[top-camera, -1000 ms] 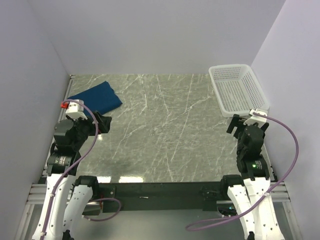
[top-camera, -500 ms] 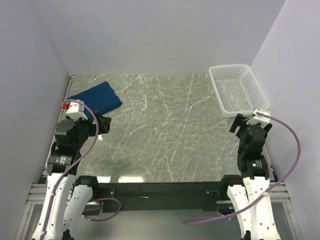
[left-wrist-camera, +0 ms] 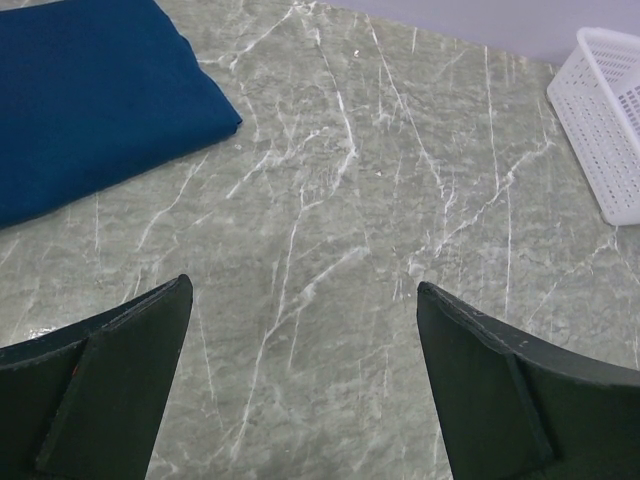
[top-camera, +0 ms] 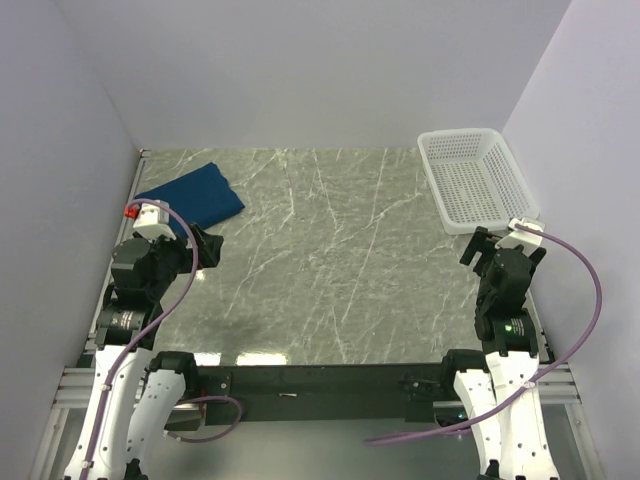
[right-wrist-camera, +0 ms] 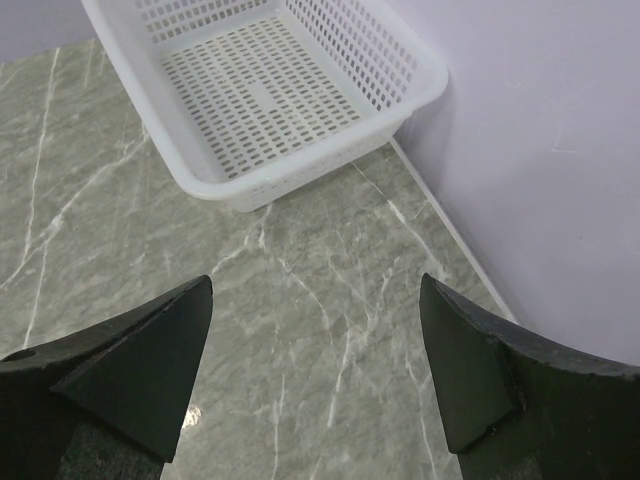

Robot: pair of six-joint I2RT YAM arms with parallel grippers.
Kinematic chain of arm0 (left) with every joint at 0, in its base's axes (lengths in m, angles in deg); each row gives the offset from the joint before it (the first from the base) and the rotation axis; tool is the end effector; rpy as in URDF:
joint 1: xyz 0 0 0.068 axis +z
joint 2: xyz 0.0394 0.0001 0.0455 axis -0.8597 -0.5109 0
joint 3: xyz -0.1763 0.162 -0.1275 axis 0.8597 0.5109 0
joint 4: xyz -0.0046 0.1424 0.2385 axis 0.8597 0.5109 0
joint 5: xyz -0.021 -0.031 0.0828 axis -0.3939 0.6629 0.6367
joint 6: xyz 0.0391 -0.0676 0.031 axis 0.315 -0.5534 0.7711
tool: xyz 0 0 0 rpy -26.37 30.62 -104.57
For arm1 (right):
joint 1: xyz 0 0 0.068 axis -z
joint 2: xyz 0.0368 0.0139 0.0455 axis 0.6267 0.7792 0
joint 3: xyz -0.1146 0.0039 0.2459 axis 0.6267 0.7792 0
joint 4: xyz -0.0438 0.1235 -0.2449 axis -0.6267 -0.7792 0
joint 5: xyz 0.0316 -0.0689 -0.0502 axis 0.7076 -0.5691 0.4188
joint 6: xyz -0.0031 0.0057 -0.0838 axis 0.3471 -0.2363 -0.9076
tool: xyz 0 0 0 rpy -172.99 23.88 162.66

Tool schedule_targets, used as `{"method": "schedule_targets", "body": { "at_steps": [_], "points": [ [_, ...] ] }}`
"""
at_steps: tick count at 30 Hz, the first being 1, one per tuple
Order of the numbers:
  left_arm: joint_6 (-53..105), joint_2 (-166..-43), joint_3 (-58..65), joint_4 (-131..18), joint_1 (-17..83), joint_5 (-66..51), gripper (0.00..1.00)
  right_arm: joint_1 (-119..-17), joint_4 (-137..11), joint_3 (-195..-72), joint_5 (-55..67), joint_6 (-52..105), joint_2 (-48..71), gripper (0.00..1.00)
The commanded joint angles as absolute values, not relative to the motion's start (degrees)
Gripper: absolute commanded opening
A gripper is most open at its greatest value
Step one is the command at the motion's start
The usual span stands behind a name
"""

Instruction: Fold and stack the t-shirts

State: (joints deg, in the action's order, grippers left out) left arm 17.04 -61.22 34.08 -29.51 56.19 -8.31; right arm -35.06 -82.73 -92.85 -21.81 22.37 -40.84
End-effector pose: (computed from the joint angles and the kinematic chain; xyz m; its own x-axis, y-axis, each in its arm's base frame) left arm 0.1875 -0.0217 0.3165 -0.3190 -0.3319 -0.8877 0.0973 0.9202 -0.3791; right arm 0.1807 -0.0369 0.2927 -0.2267 0.0610 -0.9721 0.4021 0.9149 -0.0364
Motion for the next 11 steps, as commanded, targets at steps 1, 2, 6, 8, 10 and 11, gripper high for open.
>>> {"method": "schedule_targets", "body": {
  "at_steps": [1,2,6,8,10,11],
  "points": [
    [17.05,-61.60,34.00,-30.65,56.29,-8.72,0.99,-34.68,-81.20,-92.98,-22.30,23.25,-40.54,0.90],
    [17.14,-61.51,34.09,-30.65,56.29,-8.64,0.99,-34.68,-81.29,-93.07,-22.39,23.34,-40.54,0.90],
    [16.96,-61.86,34.18,-30.65,56.29,-8.37,0.99,-34.77,-81.47,-93.16,-22.13,23.34,-40.72,0.90],
    [16.96,-62.12,34.09,-30.56,56.29,-8.37,0.99,-34.77,-81.38,-92.89,-21.69,22.73,-40.98,0.90],
    [16.96,-62.30,34.00,-30.47,56.29,-8.29,0.99,-34.68,-80.94,-92.80,-21.78,21.42,-41.07,0.90],
    [17.14,-62.30,33.92,-30.38,56.29,-8.11,0.99,-34.77,-81.46,-93.15,-20.73,19.58,-40.98,0.90]
  ]
}}
